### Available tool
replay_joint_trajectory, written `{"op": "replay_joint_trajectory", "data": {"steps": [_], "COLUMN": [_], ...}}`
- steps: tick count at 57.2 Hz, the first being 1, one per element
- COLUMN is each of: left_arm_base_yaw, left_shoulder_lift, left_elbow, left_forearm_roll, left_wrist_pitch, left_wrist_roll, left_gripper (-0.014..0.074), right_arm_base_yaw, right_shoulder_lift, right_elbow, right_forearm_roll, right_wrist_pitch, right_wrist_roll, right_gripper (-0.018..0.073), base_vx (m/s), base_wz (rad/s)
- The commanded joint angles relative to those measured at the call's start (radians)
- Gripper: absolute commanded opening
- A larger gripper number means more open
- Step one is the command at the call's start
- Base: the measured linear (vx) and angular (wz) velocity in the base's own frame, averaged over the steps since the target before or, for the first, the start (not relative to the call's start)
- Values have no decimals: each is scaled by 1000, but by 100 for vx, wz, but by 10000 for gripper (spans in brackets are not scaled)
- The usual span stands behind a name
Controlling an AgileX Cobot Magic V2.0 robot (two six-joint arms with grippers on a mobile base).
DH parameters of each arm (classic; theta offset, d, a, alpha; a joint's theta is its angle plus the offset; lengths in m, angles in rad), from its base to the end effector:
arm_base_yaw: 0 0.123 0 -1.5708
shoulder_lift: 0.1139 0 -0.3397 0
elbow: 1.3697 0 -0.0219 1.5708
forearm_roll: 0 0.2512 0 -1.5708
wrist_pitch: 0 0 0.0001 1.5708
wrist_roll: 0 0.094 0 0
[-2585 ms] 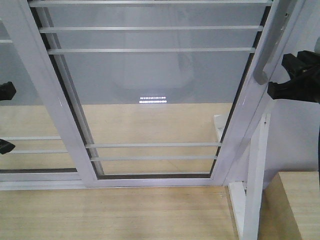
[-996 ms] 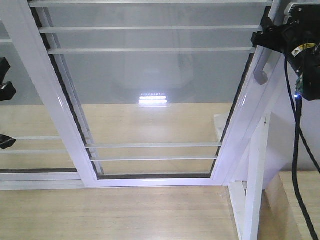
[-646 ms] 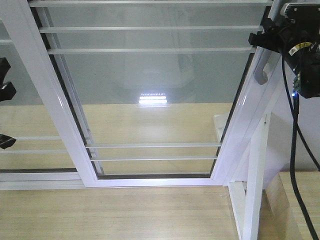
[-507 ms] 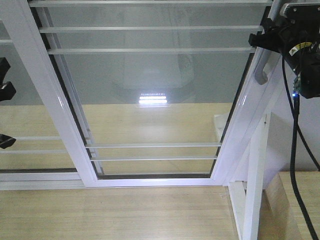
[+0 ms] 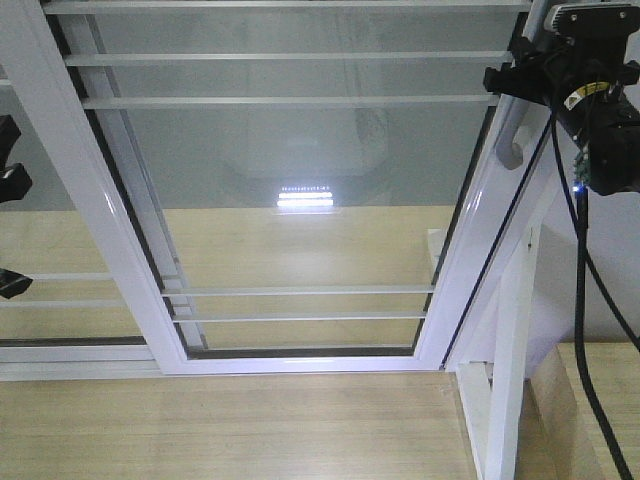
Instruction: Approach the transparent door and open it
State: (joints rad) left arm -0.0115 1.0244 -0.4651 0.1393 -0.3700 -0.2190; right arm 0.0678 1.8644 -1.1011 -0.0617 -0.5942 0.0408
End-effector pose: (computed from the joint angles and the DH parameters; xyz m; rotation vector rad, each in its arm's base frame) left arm 0.1846 -0.0068 0.3267 -0.0271 1.6772 -0.1179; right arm 0.4367 0.0329 0.2869 -0.0909 1.6515 0.0723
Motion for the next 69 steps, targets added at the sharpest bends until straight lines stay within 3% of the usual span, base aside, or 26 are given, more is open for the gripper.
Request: {"op": "replay_joint_trajectory", "data": {"steps": [1,33,48,59,69], "left_arm_base_yaw": [1,1,1,1,1], "left_shoulder_lift": [-13,-13,-13,-13,-13], "left_elbow": [-34,-34,-34,-34,-34], "left_forearm_roll": [-5,-5,-6,-6,-4], "left_wrist_pitch": [-82,-82,-81,-78,-78], "left_wrist_roll": [-7,-7,-7,-7,-7], "left_gripper": [499,499,499,499,499], "right_arm_base_yaw": [80,245,281,281,281], "right_shoulder_lift": [-66,-66,-89,-167,-286], "right_elbow": [-30,-30,-30,-27,-27], "right_forearm_roll": [-121,-121,-121,-142,-154], "right_wrist_pitch": [-106,-106,-76,67,320], "right_wrist_roll": [5,4,5,5,5], "right_gripper": [174,176,176,140,10], "base_vx": [0,0,0,0,0], "base_wz": [-1,0,0,0,0]}}
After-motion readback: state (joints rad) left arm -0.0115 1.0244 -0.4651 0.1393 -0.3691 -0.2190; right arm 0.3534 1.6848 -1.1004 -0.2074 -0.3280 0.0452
